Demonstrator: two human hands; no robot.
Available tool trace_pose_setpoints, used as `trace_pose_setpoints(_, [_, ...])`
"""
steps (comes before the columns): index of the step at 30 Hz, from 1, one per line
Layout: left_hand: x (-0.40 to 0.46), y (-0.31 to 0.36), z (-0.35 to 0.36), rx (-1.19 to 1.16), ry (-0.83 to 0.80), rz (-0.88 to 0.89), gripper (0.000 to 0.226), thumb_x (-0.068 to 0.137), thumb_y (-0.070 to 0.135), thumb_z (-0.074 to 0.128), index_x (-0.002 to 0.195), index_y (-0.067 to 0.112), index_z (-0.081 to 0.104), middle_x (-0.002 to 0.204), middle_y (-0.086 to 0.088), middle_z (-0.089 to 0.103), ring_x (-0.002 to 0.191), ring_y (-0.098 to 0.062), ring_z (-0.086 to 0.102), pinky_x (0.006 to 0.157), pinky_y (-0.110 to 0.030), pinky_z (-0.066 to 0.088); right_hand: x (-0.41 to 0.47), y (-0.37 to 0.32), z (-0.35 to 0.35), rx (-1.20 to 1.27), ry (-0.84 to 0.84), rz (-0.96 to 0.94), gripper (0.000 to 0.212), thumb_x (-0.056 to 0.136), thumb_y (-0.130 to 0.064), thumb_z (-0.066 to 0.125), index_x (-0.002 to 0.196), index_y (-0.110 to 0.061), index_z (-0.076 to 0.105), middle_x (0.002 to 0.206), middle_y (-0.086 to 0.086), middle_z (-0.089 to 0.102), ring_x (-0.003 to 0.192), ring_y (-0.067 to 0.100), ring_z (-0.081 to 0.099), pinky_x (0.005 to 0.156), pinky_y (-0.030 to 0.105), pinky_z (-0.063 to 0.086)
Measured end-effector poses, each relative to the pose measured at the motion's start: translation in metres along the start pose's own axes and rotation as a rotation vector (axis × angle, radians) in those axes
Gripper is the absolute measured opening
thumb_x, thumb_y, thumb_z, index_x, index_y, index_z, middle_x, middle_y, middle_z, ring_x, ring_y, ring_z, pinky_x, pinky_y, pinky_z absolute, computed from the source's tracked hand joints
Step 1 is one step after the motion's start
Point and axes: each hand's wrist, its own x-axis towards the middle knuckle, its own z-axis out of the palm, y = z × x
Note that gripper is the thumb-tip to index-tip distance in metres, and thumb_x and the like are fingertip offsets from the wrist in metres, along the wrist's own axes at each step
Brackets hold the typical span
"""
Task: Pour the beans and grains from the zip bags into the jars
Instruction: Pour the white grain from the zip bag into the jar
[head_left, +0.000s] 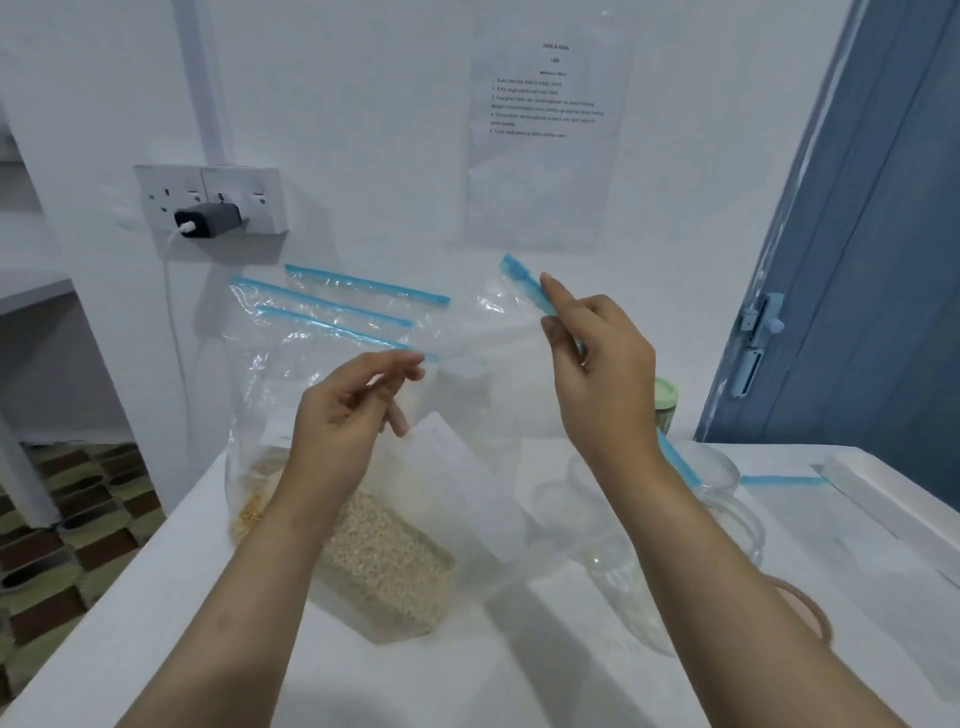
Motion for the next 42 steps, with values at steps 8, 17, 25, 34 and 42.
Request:
trace_pose_setpoints(8, [-0.02, -0.05, -0.031, 0.146, -0.107, -0.103, 0.031, 0.1, 0.007, 0.054, 0.105, 0.032, 0.072, 0.104, 0.005, 0.07, 0.085, -0.012, 0.066, 0.081, -0.018, 0.049, -0.031, -0.013, 0.024, 0.008, -0.055, 0.044, 0.037, 0.096, -0.001, 0.059, 0.131, -0.012, 0.065, 0.082, -0.005, 0.048, 0.076, -0.015, 0.047, 0.07, 0.0, 0.031])
trace_pose_setpoints(17, [-0.074, -0.098, -0.054, 0.295, -0.099, -0.258, 0.038, 0.1, 0.025, 0.055, 0.116, 0.059, 0.06, 0.115, 0.024, 0.066, 0.114, 0.003, 0.059, 0.09, -0.017, 0.044, -0.049, -0.017, 0.013, 0.032, -0.027, 0.001, 0.044, 0.091, 0.01, 0.059, 0.13, -0.01, 0.065, 0.088, -0.001, 0.055, 0.08, -0.012, 0.049, 0.072, 0.003, 0.034])
trace_pose_setpoints(25, [-0.058, -0.082, -0.054, 0.246, 0.192, -0.212, 0.043, 0.096, -0.005, 0.054, 0.098, 0.036, 0.07, 0.089, 0.021, 0.069, 0.091, 0.005, 0.062, 0.083, -0.005, 0.044, -0.053, -0.021, -0.001, 0.08, 0.039, 0.059, 0.04, 0.095, 0.004, 0.057, 0.133, -0.009, 0.062, 0.088, 0.0, 0.053, 0.076, -0.003, 0.048, 0.07, 0.006, 0.034])
trace_pose_setpoints(34, [-0.041, -0.06, -0.061, 0.284, 0.207, -0.075, 0.049, 0.094, -0.008, 0.052, 0.098, 0.037, 0.071, 0.092, 0.013, 0.068, 0.095, -0.001, 0.063, 0.082, -0.012, 0.046, -0.08, -0.015, -0.007, 0.125, 0.114, 0.179, 0.043, 0.099, -0.003, 0.058, 0.141, -0.012, 0.052, 0.087, 0.0, 0.051, 0.073, -0.001, 0.045, 0.068, 0.011, 0.036])
trace_pose_setpoints(42, [-0.06, -0.075, -0.072, 0.505, 0.151, -0.064, 0.022, 0.1, 0.026, 0.055, 0.117, 0.035, 0.065, 0.118, 0.016, 0.064, 0.121, -0.008, 0.05, 0.106, -0.032, 0.04, -0.095, -0.014, -0.005, 0.084, 0.111, 0.157, 0.041, 0.099, -0.003, 0.057, 0.139, -0.007, 0.054, 0.096, 0.006, 0.058, 0.085, -0.008, 0.049, 0.078, 0.008, 0.04])
